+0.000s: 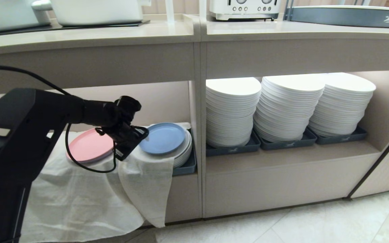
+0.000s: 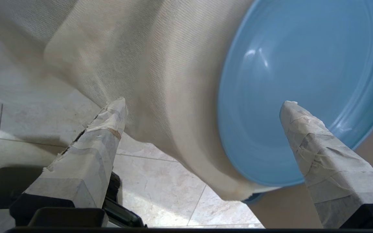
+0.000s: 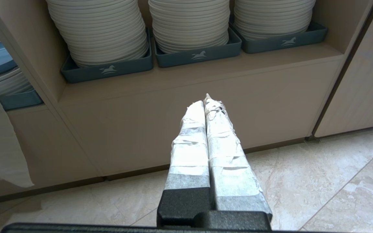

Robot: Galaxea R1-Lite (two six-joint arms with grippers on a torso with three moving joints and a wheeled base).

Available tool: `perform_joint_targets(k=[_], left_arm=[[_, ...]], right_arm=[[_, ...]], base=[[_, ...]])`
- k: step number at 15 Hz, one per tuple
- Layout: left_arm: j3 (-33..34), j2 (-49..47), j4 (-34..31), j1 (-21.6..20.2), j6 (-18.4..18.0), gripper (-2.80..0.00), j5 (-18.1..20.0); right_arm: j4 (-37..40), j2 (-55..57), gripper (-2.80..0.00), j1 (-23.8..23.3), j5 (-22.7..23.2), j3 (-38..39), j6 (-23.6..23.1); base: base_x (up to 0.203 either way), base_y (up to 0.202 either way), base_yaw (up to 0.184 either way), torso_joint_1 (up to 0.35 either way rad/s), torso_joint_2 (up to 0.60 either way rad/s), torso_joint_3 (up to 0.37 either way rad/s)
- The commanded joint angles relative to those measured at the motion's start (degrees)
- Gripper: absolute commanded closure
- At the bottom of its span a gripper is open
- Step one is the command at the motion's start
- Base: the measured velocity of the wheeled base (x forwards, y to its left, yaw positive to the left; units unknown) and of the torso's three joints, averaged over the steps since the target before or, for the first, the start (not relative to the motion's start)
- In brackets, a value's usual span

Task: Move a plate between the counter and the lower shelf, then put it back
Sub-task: Pick up the plate in the cupboard

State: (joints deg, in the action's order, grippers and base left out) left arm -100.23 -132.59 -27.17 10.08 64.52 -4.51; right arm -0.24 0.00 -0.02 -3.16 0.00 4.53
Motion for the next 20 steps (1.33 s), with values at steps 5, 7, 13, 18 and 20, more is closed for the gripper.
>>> perform_joint_targets(k=[5, 7, 13, 18, 20], left_arm=[[4.4, 3.6, -0.2, 0.3, 0.3, -2.8, -0.2], [6.8, 5.1, 0.1, 0.3, 0.3, -2.8, -0.3], [15.7, 9.5, 0.3, 0.2, 0.3, 0.0, -0.4], [24.5, 16.3, 0.3, 0.2, 0.0, 0.0, -0.2], [28.3, 19.0, 0.3, 0.3, -0.1, 0.0, 0.0]], right_arm=[[0.0, 0.0, 0.0, 0.0, 0.0, 0.0, 0.0], [0.0, 0.0, 0.0, 0.0, -0.1, 0.0, 0.0], [0.0, 0.0, 0.0, 0.0, 0.0, 0.0, 0.0], [0.0, 0.0, 0.0, 0.0, 0.0, 0.0, 0.0], [0.0, 0.0, 0.0, 0.0, -0.1, 0.0, 0.0]], base=[[0.0, 0.0, 0.0, 0.0, 0.0, 0.0], [0.0, 0.0, 0.0, 0.0, 0.0, 0.0], [0.0, 0.0, 0.0, 0.0, 0.0, 0.0], [0.0, 0.0, 0.0, 0.0, 0.0, 0.0], [0.0, 0.0, 0.0, 0.0, 0.0, 0.0]])
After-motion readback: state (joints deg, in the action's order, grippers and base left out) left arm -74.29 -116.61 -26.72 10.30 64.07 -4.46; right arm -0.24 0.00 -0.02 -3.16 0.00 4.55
